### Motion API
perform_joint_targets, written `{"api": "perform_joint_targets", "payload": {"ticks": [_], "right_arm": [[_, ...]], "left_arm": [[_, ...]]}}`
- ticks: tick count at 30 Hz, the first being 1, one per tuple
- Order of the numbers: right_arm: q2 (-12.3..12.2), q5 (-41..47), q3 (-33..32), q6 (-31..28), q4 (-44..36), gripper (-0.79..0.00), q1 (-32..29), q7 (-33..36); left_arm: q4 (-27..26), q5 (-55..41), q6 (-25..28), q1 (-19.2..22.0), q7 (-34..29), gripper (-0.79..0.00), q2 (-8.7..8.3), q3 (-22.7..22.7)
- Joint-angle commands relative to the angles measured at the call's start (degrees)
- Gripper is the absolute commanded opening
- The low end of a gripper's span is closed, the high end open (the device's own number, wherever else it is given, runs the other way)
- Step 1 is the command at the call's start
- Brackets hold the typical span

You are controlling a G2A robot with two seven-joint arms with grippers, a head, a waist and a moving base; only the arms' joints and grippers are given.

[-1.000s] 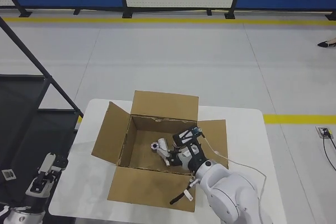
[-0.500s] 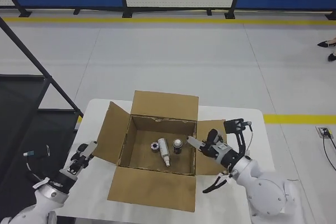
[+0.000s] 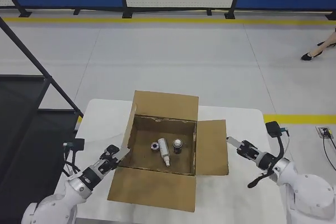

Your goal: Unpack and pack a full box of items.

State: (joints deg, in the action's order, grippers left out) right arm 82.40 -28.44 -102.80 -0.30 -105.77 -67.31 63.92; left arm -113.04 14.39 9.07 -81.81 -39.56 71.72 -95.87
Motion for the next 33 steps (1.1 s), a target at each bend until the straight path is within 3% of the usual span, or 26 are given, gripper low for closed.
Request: {"api": "perform_joint_targets", "payload": {"ticks": [1, 5, 18, 33], "right_arm": [[-0.41, -1.90, 1.52, -0.01, 2.73, 0.000, 2.14, 1.45], [-0.88, -3.75, 4.77, 0.17, 6.63, 0.000, 5.61, 1.81], [-1.89, 8.86, 12.74, -6.93, 10.87, 0.000, 13.09, 7.00], [-0.54, 11.28, 29.31, -7.32, 28.84, 0.000, 25.67, -1.41]], "left_arm": [[0.79, 0.85, -0.34, 0.73, -0.50, 0.000, -0.09, 1.45], [2.27, 1.83, -0.98, 1.77, -1.07, 0.000, -0.26, 3.29], [4.75, 0.89, -2.10, 3.39, -0.30, 0.000, -0.79, 5.08], [7.53, -5.81, -4.41, 4.18, -1.74, 0.000, -1.43, 4.74]]}}
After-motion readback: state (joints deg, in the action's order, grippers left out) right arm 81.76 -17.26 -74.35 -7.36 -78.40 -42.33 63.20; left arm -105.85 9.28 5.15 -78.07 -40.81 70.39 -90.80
